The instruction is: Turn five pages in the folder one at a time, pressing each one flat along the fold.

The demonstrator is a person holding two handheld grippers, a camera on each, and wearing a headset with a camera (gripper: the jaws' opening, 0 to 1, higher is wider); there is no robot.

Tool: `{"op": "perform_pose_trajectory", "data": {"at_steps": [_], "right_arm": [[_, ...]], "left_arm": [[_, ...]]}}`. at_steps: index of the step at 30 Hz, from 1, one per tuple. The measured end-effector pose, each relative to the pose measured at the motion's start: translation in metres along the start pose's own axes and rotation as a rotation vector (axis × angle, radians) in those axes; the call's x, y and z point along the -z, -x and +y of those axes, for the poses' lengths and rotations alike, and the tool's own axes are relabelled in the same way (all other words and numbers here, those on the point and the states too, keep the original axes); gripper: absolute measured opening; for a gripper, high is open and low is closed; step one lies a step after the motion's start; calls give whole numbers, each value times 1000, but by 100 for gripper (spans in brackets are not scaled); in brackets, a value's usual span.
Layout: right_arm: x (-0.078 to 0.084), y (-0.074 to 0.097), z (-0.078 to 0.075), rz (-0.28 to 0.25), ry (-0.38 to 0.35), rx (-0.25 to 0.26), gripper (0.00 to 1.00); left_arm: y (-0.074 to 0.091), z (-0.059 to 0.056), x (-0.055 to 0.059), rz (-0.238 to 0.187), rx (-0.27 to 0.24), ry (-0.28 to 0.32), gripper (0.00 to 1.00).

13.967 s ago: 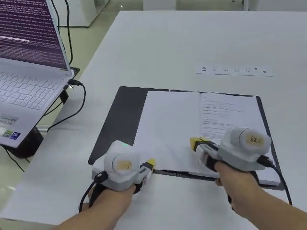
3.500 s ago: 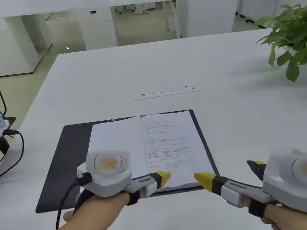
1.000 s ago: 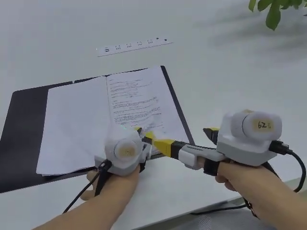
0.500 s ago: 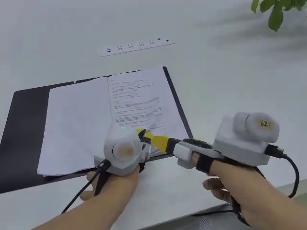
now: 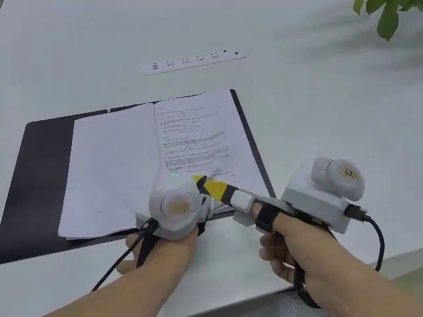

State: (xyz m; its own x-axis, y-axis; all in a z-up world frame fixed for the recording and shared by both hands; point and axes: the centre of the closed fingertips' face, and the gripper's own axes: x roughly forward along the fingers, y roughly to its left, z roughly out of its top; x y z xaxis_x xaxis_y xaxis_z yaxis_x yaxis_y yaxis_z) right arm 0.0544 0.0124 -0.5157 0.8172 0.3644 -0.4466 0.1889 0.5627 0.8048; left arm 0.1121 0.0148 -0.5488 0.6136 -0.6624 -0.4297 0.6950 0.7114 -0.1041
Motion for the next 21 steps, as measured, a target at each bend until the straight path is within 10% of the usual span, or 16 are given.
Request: {"op": "perform_pose_trajectory", "data": {"at_steps": [13,21], "right_arm": [[-9,-5,-38,-91,-53,179,0],[-11,0,-28,-119,-3,153,0]], "left_arm": [[-1,0,0,7,2,16,6],[6,-5,-5,72,77,145,16]]}}
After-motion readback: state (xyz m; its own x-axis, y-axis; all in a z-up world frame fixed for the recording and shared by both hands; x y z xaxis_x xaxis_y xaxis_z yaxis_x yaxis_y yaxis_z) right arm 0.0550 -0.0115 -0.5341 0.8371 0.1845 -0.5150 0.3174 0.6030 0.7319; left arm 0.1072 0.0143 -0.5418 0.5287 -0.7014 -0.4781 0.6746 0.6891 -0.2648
